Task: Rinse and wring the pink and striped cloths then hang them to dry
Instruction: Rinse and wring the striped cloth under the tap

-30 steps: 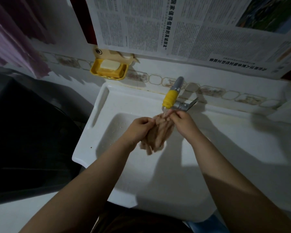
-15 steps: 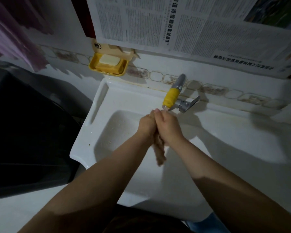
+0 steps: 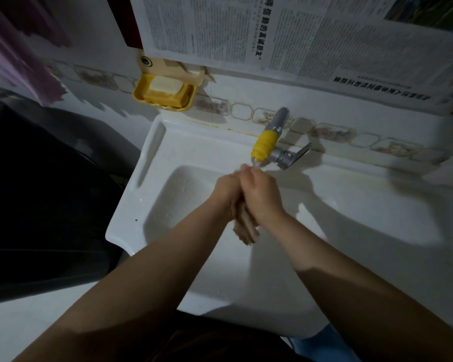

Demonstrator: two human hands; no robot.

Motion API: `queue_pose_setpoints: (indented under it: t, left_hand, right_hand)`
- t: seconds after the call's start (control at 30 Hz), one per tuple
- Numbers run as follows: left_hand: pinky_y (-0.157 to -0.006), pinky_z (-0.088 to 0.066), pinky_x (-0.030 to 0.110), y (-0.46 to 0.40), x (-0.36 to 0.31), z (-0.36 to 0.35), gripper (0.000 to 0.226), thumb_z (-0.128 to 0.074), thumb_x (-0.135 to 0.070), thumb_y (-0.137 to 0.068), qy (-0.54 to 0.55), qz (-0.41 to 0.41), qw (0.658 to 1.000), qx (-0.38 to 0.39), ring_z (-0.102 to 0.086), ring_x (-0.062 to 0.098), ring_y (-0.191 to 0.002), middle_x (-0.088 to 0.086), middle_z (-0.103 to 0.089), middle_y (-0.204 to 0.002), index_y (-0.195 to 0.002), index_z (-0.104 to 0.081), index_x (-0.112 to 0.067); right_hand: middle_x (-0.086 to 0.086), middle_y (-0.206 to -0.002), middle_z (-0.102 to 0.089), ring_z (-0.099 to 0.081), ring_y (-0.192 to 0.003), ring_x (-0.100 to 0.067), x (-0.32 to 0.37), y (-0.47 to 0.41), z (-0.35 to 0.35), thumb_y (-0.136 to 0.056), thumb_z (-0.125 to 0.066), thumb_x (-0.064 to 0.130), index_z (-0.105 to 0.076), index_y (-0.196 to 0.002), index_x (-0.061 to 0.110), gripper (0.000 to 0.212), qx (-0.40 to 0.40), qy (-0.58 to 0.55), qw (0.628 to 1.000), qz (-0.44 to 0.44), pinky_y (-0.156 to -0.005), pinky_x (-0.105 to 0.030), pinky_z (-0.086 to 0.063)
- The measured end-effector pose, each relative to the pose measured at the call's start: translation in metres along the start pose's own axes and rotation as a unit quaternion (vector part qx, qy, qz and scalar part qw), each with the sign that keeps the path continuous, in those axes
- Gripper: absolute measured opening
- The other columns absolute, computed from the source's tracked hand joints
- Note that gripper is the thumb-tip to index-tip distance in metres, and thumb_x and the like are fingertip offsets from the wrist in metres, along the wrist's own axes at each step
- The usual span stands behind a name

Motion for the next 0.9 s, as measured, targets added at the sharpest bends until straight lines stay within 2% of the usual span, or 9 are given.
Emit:
queue_pose_setpoints:
  t: [0.13, 0.2, 0.3, 0.43, 0.5, 0.6, 0.73, 0.8, 0.9]
  left_hand:
    - [-0.052, -0.051, 0.028, 0.006, 0.007, -0.003, 0.059, -0.041, -0.032, -0.101, -0.053, 0.035, 0.998, 0.001, -0.058, 0.025, -0.052, 0.016, -0.056, -0.052, -0.052, -0.059, -0.007]
    - [-0.043, -0.047, 0.022, 0.008, 0.005, -0.003, 0.06, -0.042, -0.037, -0.101, -0.095, 0.019, 0.995, -0.002, -0.059, 0.019, -0.041, 0.016, -0.056, -0.047, -0.053, -0.058, -0.005]
    - [-0.054, -0.049, 0.016, -0.004, 0.0, 0.005, 0.041, -0.038, -0.02, -0.103, -0.095, -0.009, 0.995, -0.006, -0.062, 0.014, -0.059, 0.011, -0.054, -0.062, -0.067, -0.054, -0.009]
    - [-0.04, -0.047, 0.027, 0.006, 0.014, 0.002, 0.058, -0.041, -0.048, -0.098, -0.047, 0.089, 0.994, 0.046, -0.055, 0.026, -0.044, 0.019, -0.055, -0.054, -0.067, -0.056, -0.001]
    - [-0.055, -0.054, 0.032, 0.007, 0.018, 0.003, 0.058, -0.044, -0.051, -0.096, -0.085, 0.087, 0.988, 0.094, -0.064, 0.026, -0.059, 0.021, -0.066, -0.076, -0.08, -0.064, 0.0]
    - [-0.082, -0.056, 0.045, 0.003, 0.009, 0.024, 0.056, -0.055, -0.051, -0.09, -0.129, 0.031, 0.985, 0.106, -0.068, 0.033, -0.081, 0.022, -0.071, -0.093, -0.096, -0.069, 0.004]
    - [-0.063, -0.054, 0.037, -0.004, 0.007, 0.057, 0.025, -0.069, -0.022, -0.087, -0.288, -0.006, 0.945, 0.155, -0.061, 0.03, -0.068, 0.019, -0.066, -0.079, -0.097, -0.064, 0.0]
    - [-0.068, -0.054, 0.042, -0.007, 0.006, 0.071, 0.024, -0.072, -0.018, -0.083, -0.323, -0.031, 0.933, 0.156, -0.06, 0.028, -0.065, 0.016, -0.064, -0.074, -0.093, -0.063, 0.001]
    - [-0.087, -0.051, 0.05, -0.003, -0.001, 0.074, 0.049, -0.064, -0.03, -0.085, -0.211, -0.086, 0.957, 0.179, -0.06, 0.032, -0.079, 0.029, -0.062, -0.085, -0.1, -0.058, 0.016]
  right_hand:
    - [-0.019, -0.096, -0.068, -0.063, -0.094, -0.034, -0.009, -0.013, 0.006, -0.098, -0.04, 0.035, -0.066, -0.094, 0.007, 0.038, -0.011, 0.037, 0.997, -0.066, -0.077, -0.037, -0.048]
    - [-0.02, -0.096, -0.068, -0.063, -0.093, -0.035, -0.011, -0.016, 0.01, -0.099, -0.039, 0.033, -0.066, -0.095, 0.007, 0.038, -0.024, 0.032, 0.996, -0.074, -0.076, -0.037, -0.047]
    - [-0.021, -0.091, -0.068, -0.062, -0.089, -0.036, 0.008, 0.008, 0.001, -0.1, -0.037, 0.035, -0.065, -0.092, 0.005, 0.042, -0.022, 0.049, 0.998, 0.027, -0.075, -0.038, -0.046]
    - [-0.02, -0.094, -0.069, -0.062, -0.092, -0.037, -0.003, -0.003, 0.009, -0.1, -0.034, 0.035, -0.066, -0.098, 0.006, 0.043, -0.029, 0.118, 0.993, 0.009, -0.074, -0.037, -0.046]
    - [-0.019, -0.095, -0.068, -0.062, -0.093, -0.036, -0.015, -0.012, 0.013, -0.1, -0.034, 0.037, -0.064, -0.096, 0.008, 0.042, -0.006, 0.125, 0.992, -0.016, -0.074, -0.037, -0.047]
    - [-0.017, -0.085, -0.066, -0.061, -0.082, -0.03, -0.028, -0.014, 0.015, -0.099, -0.041, 0.036, -0.064, -0.087, 0.007, 0.039, 0.02, -0.018, 0.998, -0.055, -0.065, -0.031, -0.043]
    - [-0.01, -0.068, -0.05, -0.046, -0.071, -0.017, -0.035, -0.014, 0.04, -0.098, -0.047, 0.029, -0.06, -0.079, 0.006, 0.033, -0.029, -0.16, 0.983, -0.087, -0.06, -0.026, -0.032]
    - [-0.013, -0.069, -0.041, -0.039, -0.067, -0.017, -0.038, -0.014, 0.05, -0.099, -0.045, 0.03, -0.051, -0.076, -0.001, 0.039, -0.035, -0.173, 0.982, -0.065, -0.06, -0.028, -0.027]
    - [-0.008, -0.073, -0.047, -0.044, -0.071, -0.014, -0.039, -0.014, 0.054, -0.101, -0.041, 0.032, -0.057, -0.089, -0.002, 0.039, -0.024, -0.172, 0.983, -0.057, -0.063, -0.028, -0.034]
Point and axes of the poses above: each hand's wrist, its own y-axis away from the middle knuckle, its own z-axis out of the back of the hand, x = y × z, the point moved 4 cm from there along -y, towards the middle knuckle
